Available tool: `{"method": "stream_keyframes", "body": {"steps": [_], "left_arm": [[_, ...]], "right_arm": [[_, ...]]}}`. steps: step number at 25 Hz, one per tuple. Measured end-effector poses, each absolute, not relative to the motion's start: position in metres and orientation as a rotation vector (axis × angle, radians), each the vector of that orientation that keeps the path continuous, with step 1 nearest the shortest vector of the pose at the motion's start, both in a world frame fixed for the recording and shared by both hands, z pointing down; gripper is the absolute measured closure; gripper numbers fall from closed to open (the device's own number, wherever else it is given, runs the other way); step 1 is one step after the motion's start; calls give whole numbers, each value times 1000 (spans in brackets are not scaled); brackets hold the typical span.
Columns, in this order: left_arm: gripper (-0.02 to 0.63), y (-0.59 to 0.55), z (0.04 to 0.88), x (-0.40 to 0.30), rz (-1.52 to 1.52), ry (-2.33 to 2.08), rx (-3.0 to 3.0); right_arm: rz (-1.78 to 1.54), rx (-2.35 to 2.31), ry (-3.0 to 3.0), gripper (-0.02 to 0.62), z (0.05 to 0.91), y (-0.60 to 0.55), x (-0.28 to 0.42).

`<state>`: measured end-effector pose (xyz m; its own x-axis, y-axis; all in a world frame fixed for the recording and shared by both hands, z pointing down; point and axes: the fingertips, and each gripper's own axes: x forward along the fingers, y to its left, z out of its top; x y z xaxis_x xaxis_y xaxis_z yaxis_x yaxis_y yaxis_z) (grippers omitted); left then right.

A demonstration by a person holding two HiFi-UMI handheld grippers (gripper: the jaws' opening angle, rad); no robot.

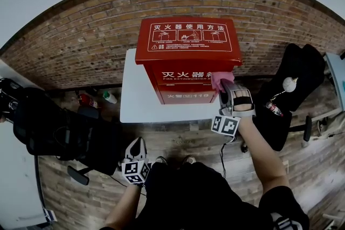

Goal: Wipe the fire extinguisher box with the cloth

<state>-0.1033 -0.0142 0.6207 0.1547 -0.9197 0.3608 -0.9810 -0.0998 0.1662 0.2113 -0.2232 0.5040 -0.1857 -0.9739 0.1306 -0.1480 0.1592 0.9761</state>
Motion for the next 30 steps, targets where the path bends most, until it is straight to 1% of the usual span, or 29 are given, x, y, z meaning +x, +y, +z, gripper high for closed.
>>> {"method": "stream_keyframes", "body": {"steps": [30], "left_arm": [[584,-1,627,-99,297,-1808,2080]], "right_arm": [[-1042,972,-1543,502,596,-224,211]]}}
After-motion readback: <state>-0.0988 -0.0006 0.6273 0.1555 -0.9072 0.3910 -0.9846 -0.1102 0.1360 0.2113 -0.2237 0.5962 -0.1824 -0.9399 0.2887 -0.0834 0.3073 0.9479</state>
